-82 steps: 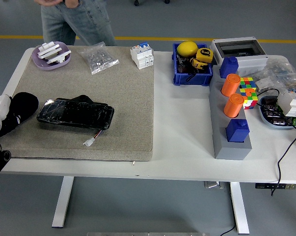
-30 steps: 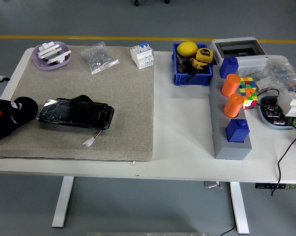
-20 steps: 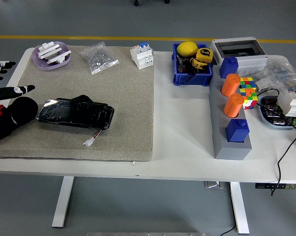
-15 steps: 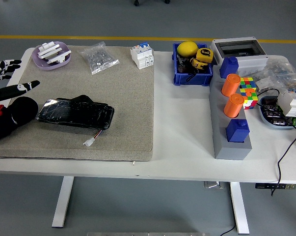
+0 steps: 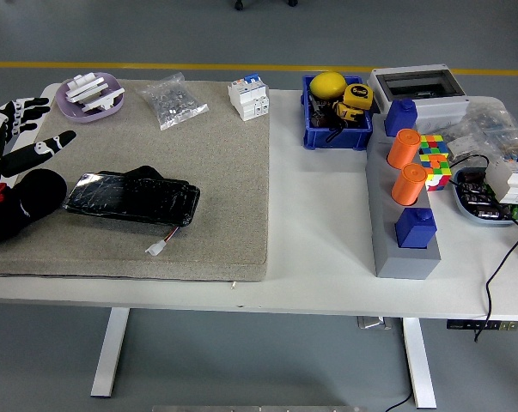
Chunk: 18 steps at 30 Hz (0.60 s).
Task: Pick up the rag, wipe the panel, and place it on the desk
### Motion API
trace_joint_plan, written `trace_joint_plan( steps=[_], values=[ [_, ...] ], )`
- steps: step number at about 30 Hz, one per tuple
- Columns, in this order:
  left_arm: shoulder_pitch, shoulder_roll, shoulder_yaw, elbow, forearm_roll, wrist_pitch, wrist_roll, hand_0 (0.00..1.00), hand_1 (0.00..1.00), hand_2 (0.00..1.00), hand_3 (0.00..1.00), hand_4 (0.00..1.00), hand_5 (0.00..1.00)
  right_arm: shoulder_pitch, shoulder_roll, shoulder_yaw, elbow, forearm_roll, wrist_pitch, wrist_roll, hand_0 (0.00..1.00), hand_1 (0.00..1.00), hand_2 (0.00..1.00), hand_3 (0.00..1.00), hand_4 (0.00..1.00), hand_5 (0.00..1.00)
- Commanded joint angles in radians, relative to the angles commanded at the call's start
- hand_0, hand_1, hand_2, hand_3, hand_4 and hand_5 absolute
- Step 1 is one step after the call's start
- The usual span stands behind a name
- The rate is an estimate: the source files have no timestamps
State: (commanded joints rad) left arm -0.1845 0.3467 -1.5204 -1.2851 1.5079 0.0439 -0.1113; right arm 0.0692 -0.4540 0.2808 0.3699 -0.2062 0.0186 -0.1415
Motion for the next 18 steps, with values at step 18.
trace_joint_plan(
  steps=[18],
  values=[
    [0.008, -0.022, 0.021, 0.006, 0.018, -0.009, 0.005, 0.747, 0.793, 0.765, 0.754, 0.991, 0.426, -0.001, 0.002, -0.002, -0.002, 0.007, 0.001, 0.001, 0.764, 0.646, 0.688, 0.728, 0.998, 0.607]
  ],
)
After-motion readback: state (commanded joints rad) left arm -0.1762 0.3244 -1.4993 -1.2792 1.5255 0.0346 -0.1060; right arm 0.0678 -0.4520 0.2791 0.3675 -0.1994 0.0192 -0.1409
